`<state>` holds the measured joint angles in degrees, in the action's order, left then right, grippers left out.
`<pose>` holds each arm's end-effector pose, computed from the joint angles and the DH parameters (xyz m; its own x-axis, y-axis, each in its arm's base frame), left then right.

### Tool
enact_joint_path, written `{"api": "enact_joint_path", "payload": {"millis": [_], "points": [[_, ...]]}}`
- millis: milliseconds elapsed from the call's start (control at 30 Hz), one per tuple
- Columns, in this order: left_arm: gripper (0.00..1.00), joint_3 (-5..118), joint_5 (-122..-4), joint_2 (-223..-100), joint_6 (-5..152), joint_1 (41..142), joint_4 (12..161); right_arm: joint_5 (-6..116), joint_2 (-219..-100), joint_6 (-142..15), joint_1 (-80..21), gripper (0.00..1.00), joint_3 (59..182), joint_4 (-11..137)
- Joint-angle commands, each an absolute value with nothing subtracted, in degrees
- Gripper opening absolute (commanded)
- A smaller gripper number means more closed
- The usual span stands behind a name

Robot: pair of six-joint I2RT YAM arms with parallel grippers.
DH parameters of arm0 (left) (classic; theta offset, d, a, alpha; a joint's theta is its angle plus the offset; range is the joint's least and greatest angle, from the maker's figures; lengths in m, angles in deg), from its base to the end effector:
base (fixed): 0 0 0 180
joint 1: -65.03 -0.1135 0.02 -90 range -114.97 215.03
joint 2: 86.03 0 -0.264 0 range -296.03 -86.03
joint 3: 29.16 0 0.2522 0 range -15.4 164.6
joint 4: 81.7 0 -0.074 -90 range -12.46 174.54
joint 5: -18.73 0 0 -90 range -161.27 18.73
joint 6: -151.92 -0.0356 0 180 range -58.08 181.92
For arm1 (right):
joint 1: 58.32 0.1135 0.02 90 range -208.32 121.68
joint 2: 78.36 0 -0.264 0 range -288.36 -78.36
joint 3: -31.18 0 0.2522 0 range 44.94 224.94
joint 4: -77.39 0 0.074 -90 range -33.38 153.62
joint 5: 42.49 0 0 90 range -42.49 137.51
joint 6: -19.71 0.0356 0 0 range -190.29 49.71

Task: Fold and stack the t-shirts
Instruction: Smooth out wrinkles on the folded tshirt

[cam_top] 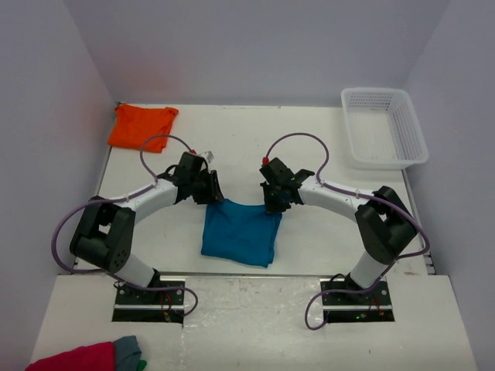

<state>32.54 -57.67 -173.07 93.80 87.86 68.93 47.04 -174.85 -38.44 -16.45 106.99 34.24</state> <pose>0.2705 -0.1230 0.1806 -0.9041 -0.1764 -0.3892 0.0292 0.8832 -0.4681 0.2490 0.2228 0.1884 -0.9185 -0.1146 -0.3785 -0.2120 0.9507 0.2265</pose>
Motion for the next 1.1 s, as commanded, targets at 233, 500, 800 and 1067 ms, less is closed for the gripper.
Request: {"api": "enact_joint_path", "payload": {"millis": [233,500,800,1067], "points": [[0.0,36.28,-55.28,-177.61,93.56,87.35,72.5,46.37,-173.9,-39.18,-17.01,0.0,107.96,34.88],[0.0,34.17,-58.0,-163.32,94.53,87.44,66.89,43.47,-171.53,-38.92,-17.1,0.0,107.52,33.31],[0.0,32.41,-59.94,-147.39,96.02,87.53,57.83,44.25,-166.08,-39.97,-16.92,0.0,107.17,30.49],[0.0,32.33,-62.39,-148.52,96.37,87.53,57.82,44.34,-168.19,-42.17,-17.01,0.0,112.18,28.91]]}}
